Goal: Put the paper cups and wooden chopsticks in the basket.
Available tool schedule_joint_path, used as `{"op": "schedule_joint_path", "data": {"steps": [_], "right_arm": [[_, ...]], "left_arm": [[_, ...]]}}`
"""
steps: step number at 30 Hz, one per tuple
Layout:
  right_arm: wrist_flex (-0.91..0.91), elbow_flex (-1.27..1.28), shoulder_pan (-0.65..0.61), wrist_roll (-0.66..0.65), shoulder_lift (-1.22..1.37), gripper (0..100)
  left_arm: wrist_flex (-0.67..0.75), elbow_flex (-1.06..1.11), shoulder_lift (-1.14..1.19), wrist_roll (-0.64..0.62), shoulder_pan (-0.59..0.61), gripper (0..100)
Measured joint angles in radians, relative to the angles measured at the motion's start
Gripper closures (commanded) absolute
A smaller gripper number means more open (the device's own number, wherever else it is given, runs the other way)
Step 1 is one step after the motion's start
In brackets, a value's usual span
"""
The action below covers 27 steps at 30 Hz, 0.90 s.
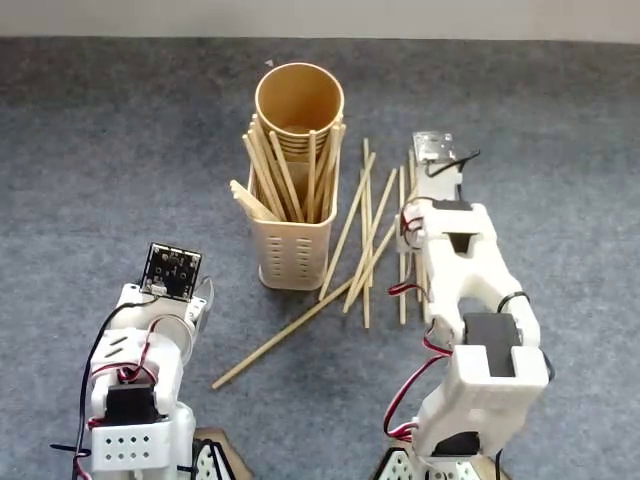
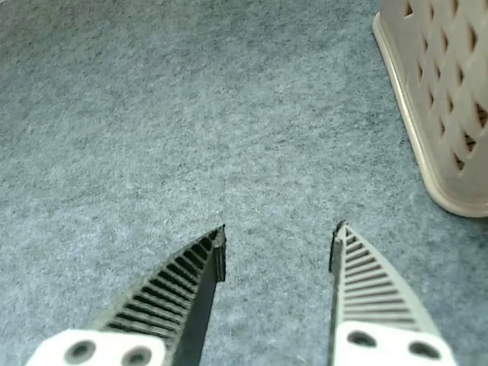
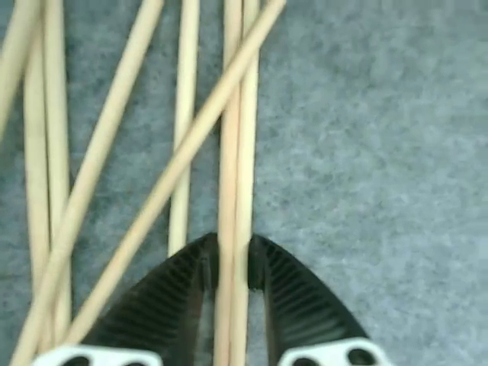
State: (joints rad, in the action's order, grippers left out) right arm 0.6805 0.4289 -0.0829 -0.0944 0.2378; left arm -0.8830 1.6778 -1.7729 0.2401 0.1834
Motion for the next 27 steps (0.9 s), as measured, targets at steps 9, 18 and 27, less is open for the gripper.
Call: {"op": "schedule_joint_path", "data": {"steps": [9,18,27], "right_arm": [[0.074,-0.081,0.035,-0.006,-0.071,99.5],[0.11,-0.27,0.035,0.02,-0.528,99.5],[-0.112,-0.249,-0.12,0.091,-0.867,99.5]], "left_arm": [[0.0,0.0,0.0,0.0,0.0,75],[0.0,0.0,0.0,0.0,0.0,75],[0.0,0.0,0.0,0.0,0.0,75]]}}
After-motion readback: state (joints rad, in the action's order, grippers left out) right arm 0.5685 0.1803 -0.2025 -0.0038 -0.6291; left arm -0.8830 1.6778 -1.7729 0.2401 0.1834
